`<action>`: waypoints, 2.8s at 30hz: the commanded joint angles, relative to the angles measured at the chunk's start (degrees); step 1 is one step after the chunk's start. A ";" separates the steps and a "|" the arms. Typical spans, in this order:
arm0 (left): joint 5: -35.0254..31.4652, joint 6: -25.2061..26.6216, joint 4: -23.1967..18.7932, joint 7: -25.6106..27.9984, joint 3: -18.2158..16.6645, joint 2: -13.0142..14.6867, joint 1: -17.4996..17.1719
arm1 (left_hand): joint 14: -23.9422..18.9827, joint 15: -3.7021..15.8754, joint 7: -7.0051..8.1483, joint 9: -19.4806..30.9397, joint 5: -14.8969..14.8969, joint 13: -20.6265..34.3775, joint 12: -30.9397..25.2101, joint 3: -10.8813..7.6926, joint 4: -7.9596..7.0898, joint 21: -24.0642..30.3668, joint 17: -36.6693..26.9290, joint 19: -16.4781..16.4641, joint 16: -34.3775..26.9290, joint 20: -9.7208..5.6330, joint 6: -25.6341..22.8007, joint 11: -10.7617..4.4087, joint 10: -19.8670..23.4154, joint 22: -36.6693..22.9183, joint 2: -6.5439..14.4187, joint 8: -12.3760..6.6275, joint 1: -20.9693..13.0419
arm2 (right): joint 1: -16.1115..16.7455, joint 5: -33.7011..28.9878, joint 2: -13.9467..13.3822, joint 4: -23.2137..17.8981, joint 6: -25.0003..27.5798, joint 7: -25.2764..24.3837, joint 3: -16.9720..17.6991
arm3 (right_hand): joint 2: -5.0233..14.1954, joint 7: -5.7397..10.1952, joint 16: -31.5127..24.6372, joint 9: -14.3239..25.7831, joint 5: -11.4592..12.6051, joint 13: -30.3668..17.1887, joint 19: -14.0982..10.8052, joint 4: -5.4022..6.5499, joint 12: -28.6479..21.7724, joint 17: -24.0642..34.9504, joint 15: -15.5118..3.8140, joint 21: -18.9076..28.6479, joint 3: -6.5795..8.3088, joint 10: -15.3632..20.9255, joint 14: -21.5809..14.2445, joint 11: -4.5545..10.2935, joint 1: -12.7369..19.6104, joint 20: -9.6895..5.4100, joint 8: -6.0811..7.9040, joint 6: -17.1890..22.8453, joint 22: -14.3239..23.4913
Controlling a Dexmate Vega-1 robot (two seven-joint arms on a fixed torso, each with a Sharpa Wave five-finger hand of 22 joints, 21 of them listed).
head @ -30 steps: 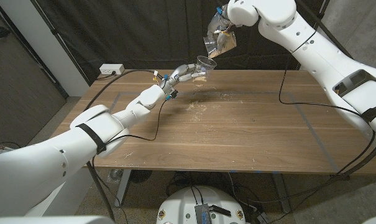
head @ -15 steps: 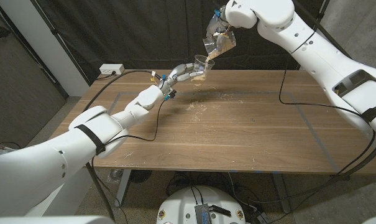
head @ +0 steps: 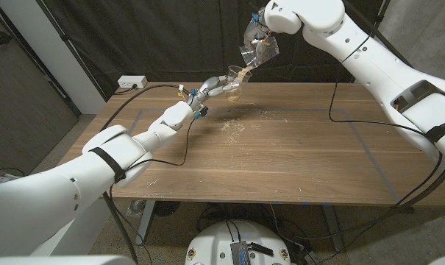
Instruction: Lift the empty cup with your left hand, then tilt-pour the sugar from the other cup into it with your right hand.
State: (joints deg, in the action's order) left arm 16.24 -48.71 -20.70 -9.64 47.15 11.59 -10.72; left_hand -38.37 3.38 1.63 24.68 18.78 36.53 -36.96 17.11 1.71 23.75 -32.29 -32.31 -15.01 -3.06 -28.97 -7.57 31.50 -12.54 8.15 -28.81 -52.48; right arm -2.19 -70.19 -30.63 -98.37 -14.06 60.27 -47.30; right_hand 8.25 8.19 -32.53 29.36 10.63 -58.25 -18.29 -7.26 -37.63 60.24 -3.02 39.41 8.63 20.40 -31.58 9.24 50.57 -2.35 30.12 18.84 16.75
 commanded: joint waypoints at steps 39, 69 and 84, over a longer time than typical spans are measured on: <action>8.26 -5.92 0.21 -6.29 -9.45 -1.59 -3.53 | -0.31 5.89 -0.31 0.18 -0.26 0.35 0.26 -0.13 -0.80 0.66 -0.54 0.07 0.89 -2.90 0.38 -0.40 0.07 0.03 0.37 -0.40 -1.27 | 18.88 38.34 -2.62 -5.13 32.22 -14.90 29.90 | 0.61 0.05 -0.03 0.12 0.10 -0.08 -0.60 0.36 0.56 0.22 -10.32 1.32 0.80 1.61 -1.24 -0.49 0.36 -5.67 0.57 1.96 -0.66; 20.01 -1.05 0.26 -20.80 -17.94 -0.65 -6.20 | -0.19 5.70 -0.58 0.15 -0.77 0.46 0.53 -0.15 -1.30 0.77 -0.68 0.33 1.37 -2.59 0.84 -0.22 -0.47 0.09 0.32 -0.21 -1.41 | 43.97 75.58 -3.04 2.23 21.15 -38.44 47.66 | 0.63 -0.04 0.53 -0.16 -0.20 -0.20 0.79 0.23 1.49 0.76 -10.31 1.47 1.21 1.17 -0.34 -1.26 0.57 -5.30 -0.32 1.38 -1.31; 22.55 -0.74 0.37 -24.54 -20.59 -0.61 -7.42 | -0.24 5.51 -0.79 0.28 -0.98 0.51 0.55 -0.27 -1.54 0.83 -0.77 0.44 1.47 -2.44 0.87 -0.17 -0.38 0.11 0.48 -0.22 -1.57 | 45.65 85.27 0.48 15.03 8.18 -44.33 41.48 | 0.62 -0.07 0.40 -0.10 -0.25 -0.21 1.00 0.25 1.57 1.21 -10.31 1.64 1.42 1.89 -0.72 -1.38 0.56 -5.22 -0.24 2.30 -1.67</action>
State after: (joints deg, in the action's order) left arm 36.31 -50.34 -20.41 -30.13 28.07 10.83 -17.48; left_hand -38.78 3.79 1.03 24.86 18.13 36.77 -36.51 16.89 0.52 24.16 -32.81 -32.32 -13.74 -3.06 -27.92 -7.67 31.15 -12.24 8.24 -29.00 -53.74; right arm 41.06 8.22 -32.57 -92.90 1.51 19.99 -1.79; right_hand 8.18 7.82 -32.09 29.10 10.18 -58.26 -17.65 -7.68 -36.30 61.17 -2.95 40.51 9.06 21.82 -31.92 7.76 50.66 -2.16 29.60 20.30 15.08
